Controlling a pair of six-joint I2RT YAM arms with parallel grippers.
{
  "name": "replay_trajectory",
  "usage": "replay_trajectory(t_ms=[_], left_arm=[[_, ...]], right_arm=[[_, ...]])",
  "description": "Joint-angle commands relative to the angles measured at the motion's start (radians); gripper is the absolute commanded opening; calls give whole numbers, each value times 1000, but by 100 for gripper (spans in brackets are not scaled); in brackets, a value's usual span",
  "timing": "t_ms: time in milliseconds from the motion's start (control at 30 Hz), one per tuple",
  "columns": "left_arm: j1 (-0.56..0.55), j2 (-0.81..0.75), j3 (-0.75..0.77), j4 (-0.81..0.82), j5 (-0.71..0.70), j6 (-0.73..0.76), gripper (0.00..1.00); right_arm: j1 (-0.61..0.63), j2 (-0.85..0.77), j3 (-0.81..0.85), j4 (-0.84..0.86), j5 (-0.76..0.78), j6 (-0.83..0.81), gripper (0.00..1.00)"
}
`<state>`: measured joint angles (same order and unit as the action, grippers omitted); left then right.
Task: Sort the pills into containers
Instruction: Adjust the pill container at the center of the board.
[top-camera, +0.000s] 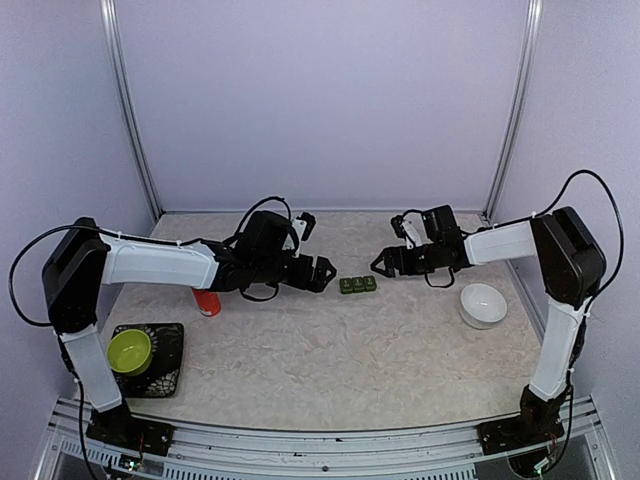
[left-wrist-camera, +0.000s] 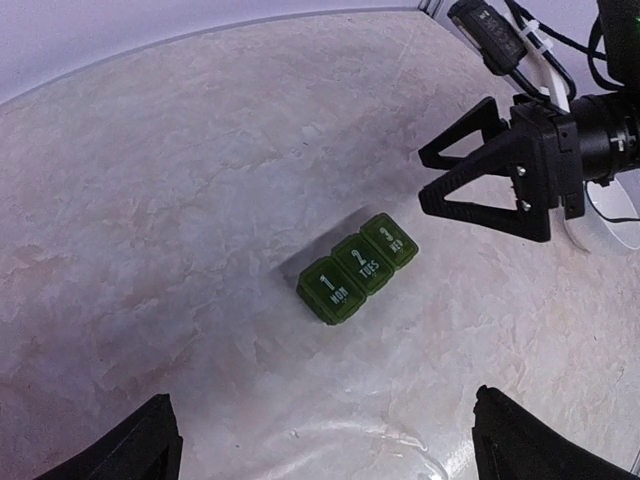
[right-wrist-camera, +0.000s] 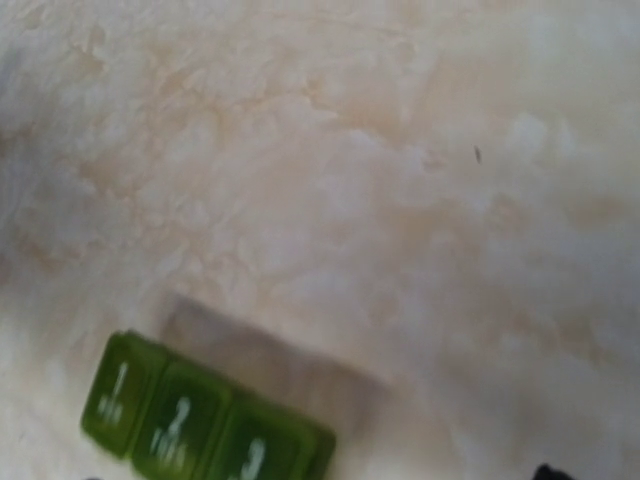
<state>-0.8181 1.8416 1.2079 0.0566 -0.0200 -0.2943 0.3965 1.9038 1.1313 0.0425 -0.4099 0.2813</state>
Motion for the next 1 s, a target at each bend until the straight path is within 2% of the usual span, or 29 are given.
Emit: replay_trajectory(t_ms=[0,233,433,600,800,967], left_arm=[[-10,-103,-65,18,-30,-60,99],[-26,-182,-140,0,-55,-110,99],[-41,-244,-186,-16,-99,-118,99],[-41,-265,-200,-35,-123,-118,99],[-41,-286,-218,-44,-128,-120,99],[-41,-303,-226,-56,-138,-113,99]], right_arm=[[21,69,87,-13,-14,-21,90],[38,175,166,-40,-25,-33,88],[55,223,198,-40,-57,-43,78],[92,231,207,-41,-56,-75,75],[116,234,199,-47,-74,-103,62],[127,226,180,-41,-106,-137,55]])
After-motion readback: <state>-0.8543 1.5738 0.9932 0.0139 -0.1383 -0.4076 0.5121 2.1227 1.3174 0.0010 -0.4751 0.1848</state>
